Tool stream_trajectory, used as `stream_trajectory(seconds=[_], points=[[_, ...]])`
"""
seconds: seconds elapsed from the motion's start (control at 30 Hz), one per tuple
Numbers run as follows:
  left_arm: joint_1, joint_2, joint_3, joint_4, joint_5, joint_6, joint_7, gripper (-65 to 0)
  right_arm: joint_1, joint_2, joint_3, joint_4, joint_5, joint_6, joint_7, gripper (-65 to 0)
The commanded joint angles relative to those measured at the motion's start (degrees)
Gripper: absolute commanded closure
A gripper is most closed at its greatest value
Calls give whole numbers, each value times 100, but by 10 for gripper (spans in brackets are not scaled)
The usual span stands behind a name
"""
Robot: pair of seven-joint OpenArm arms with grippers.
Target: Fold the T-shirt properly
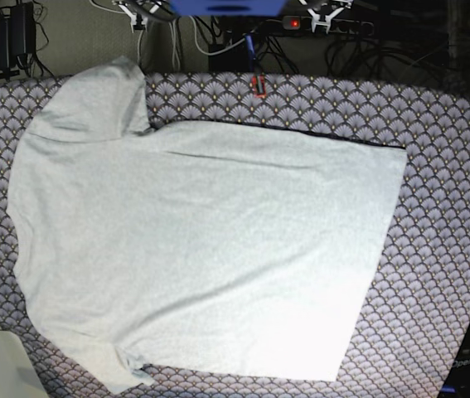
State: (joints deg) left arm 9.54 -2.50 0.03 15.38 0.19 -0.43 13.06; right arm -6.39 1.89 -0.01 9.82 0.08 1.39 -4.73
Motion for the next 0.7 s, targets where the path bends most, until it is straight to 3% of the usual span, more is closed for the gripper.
stream_trajectory(seconds=[0.0,0.67], points=[[35,0,1,14,-5,-6,17,-4,-33,18,5,15,23,-73,-15,0],[35,-9,-16,76,-14,3,-18,-3,-42,26,-3,15,23,-73,12,0]])
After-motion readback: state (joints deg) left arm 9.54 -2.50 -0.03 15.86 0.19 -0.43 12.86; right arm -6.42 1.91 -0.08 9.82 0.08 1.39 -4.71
